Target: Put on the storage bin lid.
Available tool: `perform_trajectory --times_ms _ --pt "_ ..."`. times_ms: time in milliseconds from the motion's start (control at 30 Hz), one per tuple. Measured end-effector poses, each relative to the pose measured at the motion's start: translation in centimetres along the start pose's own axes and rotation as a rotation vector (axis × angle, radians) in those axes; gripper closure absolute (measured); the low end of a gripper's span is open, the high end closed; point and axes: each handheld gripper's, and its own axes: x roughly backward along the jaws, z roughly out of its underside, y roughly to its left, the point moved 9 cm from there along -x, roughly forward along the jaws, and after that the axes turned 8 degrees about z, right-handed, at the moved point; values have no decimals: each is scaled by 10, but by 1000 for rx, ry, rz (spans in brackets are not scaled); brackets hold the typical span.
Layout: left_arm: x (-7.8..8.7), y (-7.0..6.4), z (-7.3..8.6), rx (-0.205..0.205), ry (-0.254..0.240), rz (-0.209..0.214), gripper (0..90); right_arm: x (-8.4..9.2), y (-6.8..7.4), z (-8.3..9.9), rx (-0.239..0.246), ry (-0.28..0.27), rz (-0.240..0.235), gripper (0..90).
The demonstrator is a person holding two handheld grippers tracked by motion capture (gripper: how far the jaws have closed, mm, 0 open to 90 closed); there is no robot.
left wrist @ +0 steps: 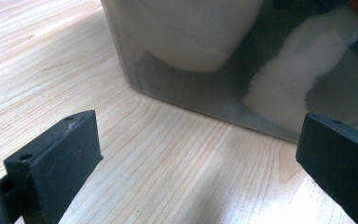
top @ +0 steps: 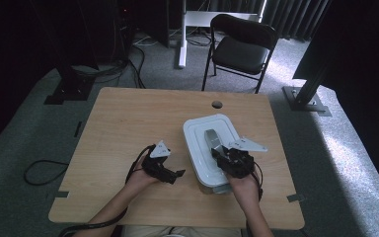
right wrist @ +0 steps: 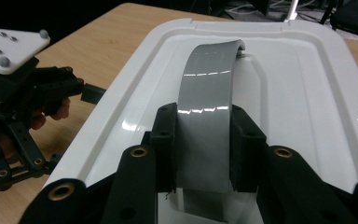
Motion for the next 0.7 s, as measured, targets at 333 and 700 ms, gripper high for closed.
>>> perform_trajectory --times_ms 333,700 --pt "2 -2 -4 1 -14 -1 5 -6 3 7 31 31 18 679" --pt "0 5 -5 21 -16 -11 5 -1 1 1 18 48 -3 666"
